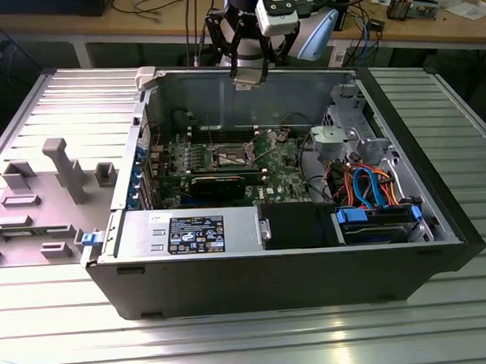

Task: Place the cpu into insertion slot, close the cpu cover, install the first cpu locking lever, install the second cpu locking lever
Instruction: 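Place the cpu into insertion slot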

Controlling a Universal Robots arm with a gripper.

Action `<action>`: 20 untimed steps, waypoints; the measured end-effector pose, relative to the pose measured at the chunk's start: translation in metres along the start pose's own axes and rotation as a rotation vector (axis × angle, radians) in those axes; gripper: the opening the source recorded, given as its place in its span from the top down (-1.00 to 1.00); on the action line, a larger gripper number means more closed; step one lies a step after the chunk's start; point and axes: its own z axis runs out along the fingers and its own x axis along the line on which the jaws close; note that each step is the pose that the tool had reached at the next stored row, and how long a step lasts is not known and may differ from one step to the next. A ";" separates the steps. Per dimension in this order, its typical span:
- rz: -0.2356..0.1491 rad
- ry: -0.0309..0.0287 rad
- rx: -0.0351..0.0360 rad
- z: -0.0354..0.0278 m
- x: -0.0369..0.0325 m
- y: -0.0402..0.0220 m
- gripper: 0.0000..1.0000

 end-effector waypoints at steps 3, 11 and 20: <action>0.010 -0.0009 -0.0002 0.0000 0.0000 0.0000 -0.08; 0.085 -0.0075 -0.0017 0.0011 0.0004 -0.0002 -0.08; 0.166 -0.0147 -0.0028 0.0023 0.0075 -0.0023 -0.08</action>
